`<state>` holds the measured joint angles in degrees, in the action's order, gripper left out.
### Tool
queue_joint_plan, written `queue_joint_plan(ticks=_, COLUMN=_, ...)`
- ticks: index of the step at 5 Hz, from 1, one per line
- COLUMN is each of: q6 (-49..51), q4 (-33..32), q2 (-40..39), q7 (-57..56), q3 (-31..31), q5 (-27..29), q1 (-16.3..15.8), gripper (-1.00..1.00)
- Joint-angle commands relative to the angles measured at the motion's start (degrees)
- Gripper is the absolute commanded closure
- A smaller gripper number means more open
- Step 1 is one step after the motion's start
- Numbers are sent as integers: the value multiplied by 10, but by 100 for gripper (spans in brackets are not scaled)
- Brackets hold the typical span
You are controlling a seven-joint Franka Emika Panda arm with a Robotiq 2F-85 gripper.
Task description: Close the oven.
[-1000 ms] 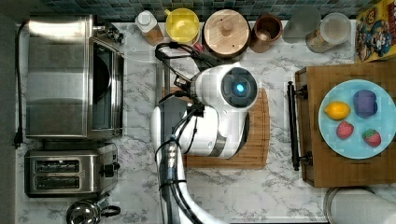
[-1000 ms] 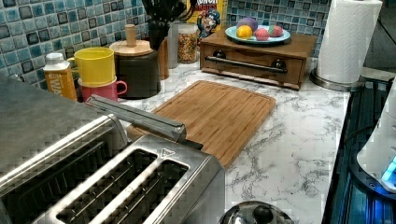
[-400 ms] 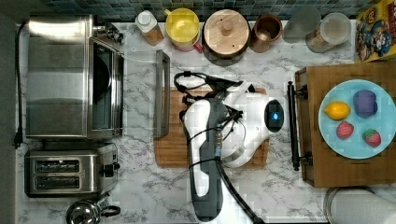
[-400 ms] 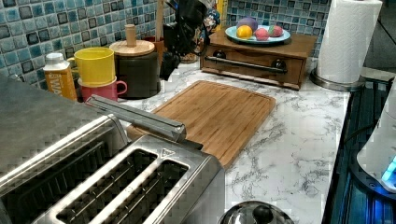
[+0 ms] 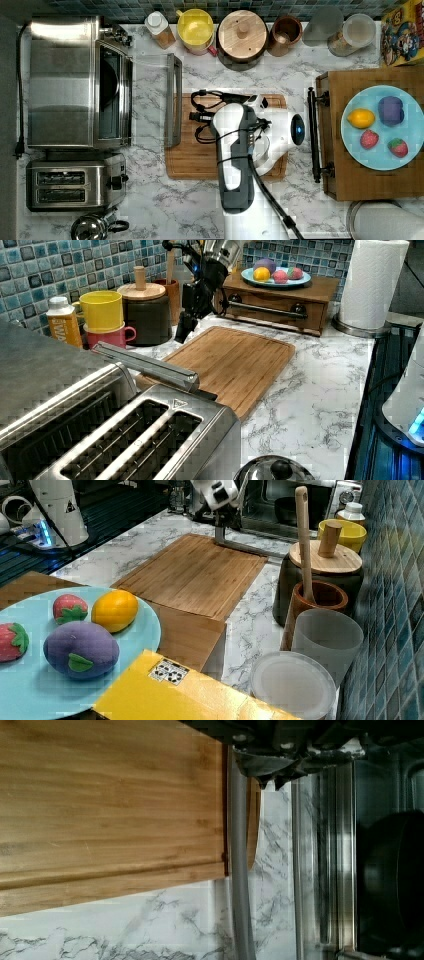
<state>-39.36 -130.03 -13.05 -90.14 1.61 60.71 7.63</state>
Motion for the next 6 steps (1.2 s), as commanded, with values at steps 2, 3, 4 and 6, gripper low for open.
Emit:
queue_joint_plan(ticks=2, q6=-29, q4=57, q2=-44, q7=-143, q3=30, q5=149, q1=11, gripper=100)
queue_joint_plan(ticks=3, q6=-20, q4=60, q2=-38, q7=-158, q3=33, q5=180, q1=6, gripper=100)
queue_joint_plan(ticks=4, q6=-26, q4=70, q2=-53, q7=-151, q3=39, q5=168, q1=-11, gripper=100)
queue_joint_plan(ticks=6, q6=-67, q4=83, q2=-79, q7=-145, q3=66, q5=199, q1=-27, gripper=100)
